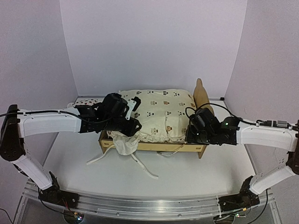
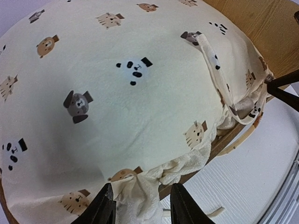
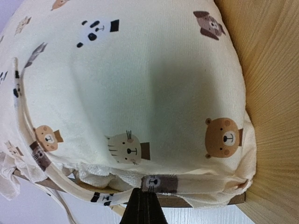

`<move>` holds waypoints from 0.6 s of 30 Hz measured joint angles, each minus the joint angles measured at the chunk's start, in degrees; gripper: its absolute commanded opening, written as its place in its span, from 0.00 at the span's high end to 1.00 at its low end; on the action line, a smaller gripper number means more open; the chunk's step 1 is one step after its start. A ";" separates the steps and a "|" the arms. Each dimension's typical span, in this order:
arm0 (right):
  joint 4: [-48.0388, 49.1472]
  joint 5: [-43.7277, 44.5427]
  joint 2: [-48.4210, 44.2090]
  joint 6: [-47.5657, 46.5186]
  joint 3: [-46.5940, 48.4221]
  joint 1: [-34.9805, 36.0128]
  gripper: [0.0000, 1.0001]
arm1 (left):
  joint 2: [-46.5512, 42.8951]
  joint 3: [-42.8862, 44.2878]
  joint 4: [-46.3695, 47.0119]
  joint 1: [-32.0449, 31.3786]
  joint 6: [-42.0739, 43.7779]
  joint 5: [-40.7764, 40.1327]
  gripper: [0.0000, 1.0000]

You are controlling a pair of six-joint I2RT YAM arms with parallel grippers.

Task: Set up the pet bed

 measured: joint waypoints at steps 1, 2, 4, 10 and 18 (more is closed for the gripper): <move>-0.32 0.03 -1.27 -0.84 -0.02 0.00 1.00 | 1.00 1.00 0.09 0.00 0.47 0.45 0.56; -0.69 0.01 -2.69 -1.54 -0.19 0.00 1.00 | 2.07 2.37 -0.02 0.00 1.03 1.14 0.55; -1.44 -0.02 -6.12 -2.80 -0.98 0.00 1.00 | 4.55 5.72 -0.03 0.00 2.18 2.34 0.54; -4.18 -2.38 -15.69 -6.00 -5.51 -0.02 1.00 | 12.55 16.34 0.58 -0.01 6.11 7.43 0.45; -8.39 -7.05 -15.67 -10.32 -6.47 -0.02 1.00 | 25.12 27.98 0.59 -0.64 11.93 13.42 0.37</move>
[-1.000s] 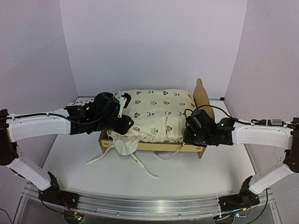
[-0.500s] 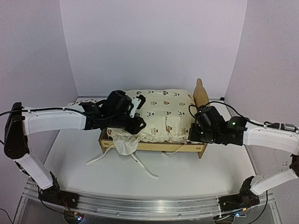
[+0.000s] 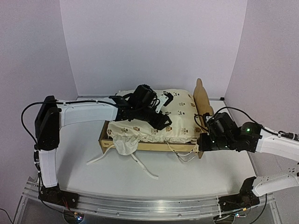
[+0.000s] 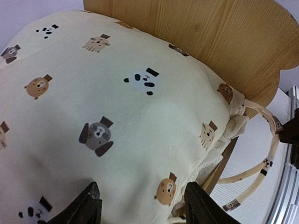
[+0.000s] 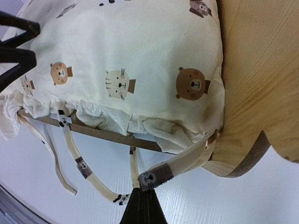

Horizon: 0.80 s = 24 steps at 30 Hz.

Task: Set up the pet bed

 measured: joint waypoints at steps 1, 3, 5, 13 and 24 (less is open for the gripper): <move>-0.48 -0.13 0.32 -0.47 0.00 0.00 1.00 | 1.17 0.99 -0.39 -0.11 0.62 0.34 0.36; -1.14 -0.11 0.86 -1.19 0.00 0.00 1.00 | 3.87 4.07 -1.83 -0.34 2.02 1.23 0.34; -1.58 -0.09 1.27 -1.69 0.02 0.00 1.00 | 6.25 6.63 -2.36 -0.68 3.40 1.73 0.29; -2.64 0.12 2.83 -3.11 1.17 0.00 1.00 | 10.70 10.10 -2.72 -2.04 7.35 0.08 0.55; -3.02 2.14 6.06 -4.21 7.99 0.00 1.00 | 13.03 9.96 -0.54 -2.01 10.41 -4.01 1.00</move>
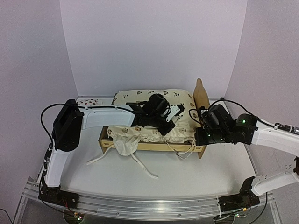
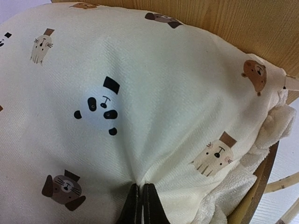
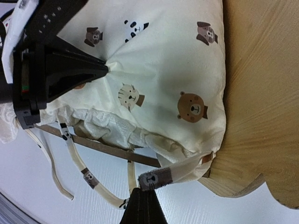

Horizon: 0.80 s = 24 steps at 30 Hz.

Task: Set up the pet bed

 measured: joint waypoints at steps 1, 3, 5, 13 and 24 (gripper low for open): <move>-0.02 0.24 0.44 -0.21 0.61 0.00 1.00 | -0.27 -0.76 0.68 -0.01 0.00 -0.59 1.00; -0.08 0.76 1.41 -0.57 1.90 0.00 1.00 | -1.26 -2.65 1.91 -0.10 0.00 -1.67 1.00; -0.23 1.28 2.58 -0.96 3.70 0.00 1.00 | -2.38 -3.82 2.53 -0.25 -0.07 -2.92 1.00; 0.05 6.37 7.69 -1.81 12.00 0.00 1.00 | -11.05 -7.81 4.19 -0.68 -2.31 -10.98 1.00; 0.31 14.39 12.95 -1.68 18.23 0.04 1.00 | -19.31 -11.90 7.52 -0.60 -4.48 -19.15 1.00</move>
